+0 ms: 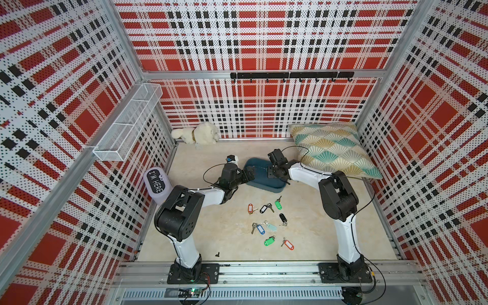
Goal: Take the keys out of the storage box
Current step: Adjust the storage box at the center of the board, then pick up the key from the storage box.
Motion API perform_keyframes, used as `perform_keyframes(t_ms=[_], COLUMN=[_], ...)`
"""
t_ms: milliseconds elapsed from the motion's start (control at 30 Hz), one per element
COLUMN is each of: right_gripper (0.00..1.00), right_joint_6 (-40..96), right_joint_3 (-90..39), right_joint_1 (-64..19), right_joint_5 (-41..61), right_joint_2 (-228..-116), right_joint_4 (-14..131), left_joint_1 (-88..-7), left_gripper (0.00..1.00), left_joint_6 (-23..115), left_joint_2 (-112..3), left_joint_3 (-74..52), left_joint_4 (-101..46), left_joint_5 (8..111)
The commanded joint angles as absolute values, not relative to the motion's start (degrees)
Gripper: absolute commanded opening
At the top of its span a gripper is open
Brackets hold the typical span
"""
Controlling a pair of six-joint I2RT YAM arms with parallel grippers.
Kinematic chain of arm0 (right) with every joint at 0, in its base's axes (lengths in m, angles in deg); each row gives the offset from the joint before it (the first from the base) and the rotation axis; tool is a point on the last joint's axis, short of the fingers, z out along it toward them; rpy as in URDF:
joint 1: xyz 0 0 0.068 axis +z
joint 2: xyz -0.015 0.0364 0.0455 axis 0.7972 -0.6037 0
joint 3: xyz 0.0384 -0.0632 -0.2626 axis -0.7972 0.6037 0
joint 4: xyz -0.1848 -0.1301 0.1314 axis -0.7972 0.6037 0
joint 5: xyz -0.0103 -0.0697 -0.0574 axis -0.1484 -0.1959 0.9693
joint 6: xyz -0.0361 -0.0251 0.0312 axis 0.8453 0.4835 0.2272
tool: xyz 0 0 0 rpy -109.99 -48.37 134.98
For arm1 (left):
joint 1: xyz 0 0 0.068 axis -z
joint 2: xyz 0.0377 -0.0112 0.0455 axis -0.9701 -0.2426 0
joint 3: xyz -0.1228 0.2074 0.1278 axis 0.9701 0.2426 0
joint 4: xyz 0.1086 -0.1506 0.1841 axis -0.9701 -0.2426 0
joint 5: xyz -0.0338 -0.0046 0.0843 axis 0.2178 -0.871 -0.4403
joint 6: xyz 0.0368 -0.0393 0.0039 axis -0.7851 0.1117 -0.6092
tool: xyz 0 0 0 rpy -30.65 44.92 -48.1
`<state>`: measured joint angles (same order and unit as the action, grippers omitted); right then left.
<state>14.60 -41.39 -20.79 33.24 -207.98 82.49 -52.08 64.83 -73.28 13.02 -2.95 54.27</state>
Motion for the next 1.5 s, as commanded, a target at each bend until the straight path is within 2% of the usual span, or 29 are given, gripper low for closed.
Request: perform_keyframes(t_ms=[0, 133, 300, 800, 1167, 1333, 1467], right_gripper=[0.52, 0.45, 0.42, 0.5, 0.5, 0.4, 0.4], right_joint_6=[14.2, 14.5, 14.6, 17.4, 17.9, 18.2, 17.6], right_joint_3=[-44.2, -46.6, -46.9, -42.2, -43.6, -43.6, -44.1], right_joint_1=[-20.8, -21.1, -21.7, -21.8, -21.8, -21.9, -22.0], right_joint_5=[35.3, 35.4, 35.8, 39.9, 43.3, 44.7, 45.5], right_joint_2=[-210.7, -213.2, -214.2, -208.2, -208.7, -208.5, -208.8], right_joint_4=[83.4, 84.3, 84.6, 84.2, 85.8, 86.2, 86.7], left_joint_1=[-51.1, -50.5, -49.9, -49.6, -49.4, -49.5, -49.4], left_gripper=[0.99, 0.99, 0.99, 0.99, 0.99, 0.99, 0.99], left_joint_6=[64.1, 64.7, 65.5, 68.6, 68.4, 68.3, 68.1], left_joint_2=[-74.2, -74.0, -72.3, -64.7, -61.8, -62.5, -62.6], left_joint_3=[12.1, 13.0, 14.9, 21.3, 23.4, 23.1, 23.0], left_joint_4=[-0.6, -0.3, 0.1, 0.2, 0.1, 0.1, 0.1], left_joint_5=[55.9, 56.0, 55.4, 52.6, 51.7, 51.8, 51.8])
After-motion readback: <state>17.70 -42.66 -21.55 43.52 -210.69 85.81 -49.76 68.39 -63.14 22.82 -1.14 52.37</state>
